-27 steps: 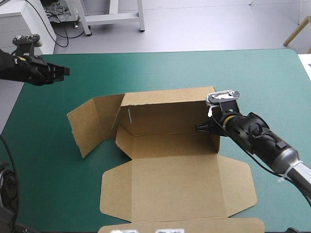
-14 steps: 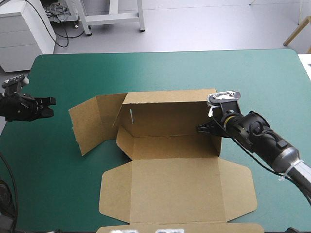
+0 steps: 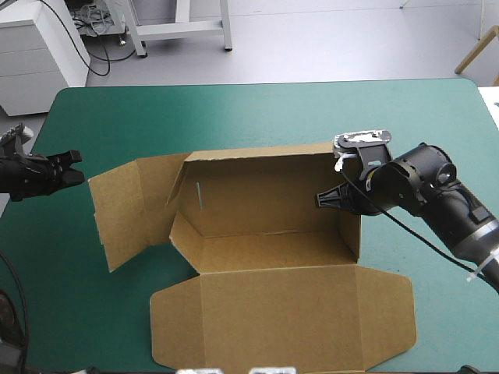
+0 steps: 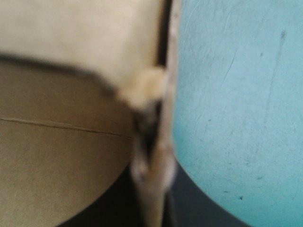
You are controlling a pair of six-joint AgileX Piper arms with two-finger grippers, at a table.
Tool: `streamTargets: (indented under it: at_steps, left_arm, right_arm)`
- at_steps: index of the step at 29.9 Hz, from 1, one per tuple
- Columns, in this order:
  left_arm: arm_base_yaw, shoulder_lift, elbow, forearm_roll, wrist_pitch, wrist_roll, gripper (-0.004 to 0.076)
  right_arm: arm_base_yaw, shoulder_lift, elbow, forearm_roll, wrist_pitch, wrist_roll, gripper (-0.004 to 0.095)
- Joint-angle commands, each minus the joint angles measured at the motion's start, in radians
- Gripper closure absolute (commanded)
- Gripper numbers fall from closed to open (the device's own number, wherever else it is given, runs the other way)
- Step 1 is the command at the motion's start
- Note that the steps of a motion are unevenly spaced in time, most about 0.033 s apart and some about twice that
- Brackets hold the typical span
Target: Fold the box
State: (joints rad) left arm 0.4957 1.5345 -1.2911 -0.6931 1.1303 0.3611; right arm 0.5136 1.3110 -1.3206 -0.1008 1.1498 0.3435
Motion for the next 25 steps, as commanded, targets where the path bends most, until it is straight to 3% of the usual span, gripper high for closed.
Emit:
streamTargets:
  at_steps: [1,12,25]
  left_arm:
    - [0.004,-0.042,-0.025,-0.062,-0.014,0.003,0.0725]
    - [0.004,-0.042,-0.025,-0.066,0.02,-0.007,0.0728]
    - [0.004,-0.042,-0.025,-0.059,0.018,-0.021,0.0734]
  right_arm:
    - [0.0,-0.012,-0.037,0.03,0.055,-0.009,0.0912]
    - [-0.017,0.083,-0.037,0.022,0.055,-0.025,0.0912]
    - [-0.226,0.261,-0.037,0.036,-0.01,-0.156,0.0912]
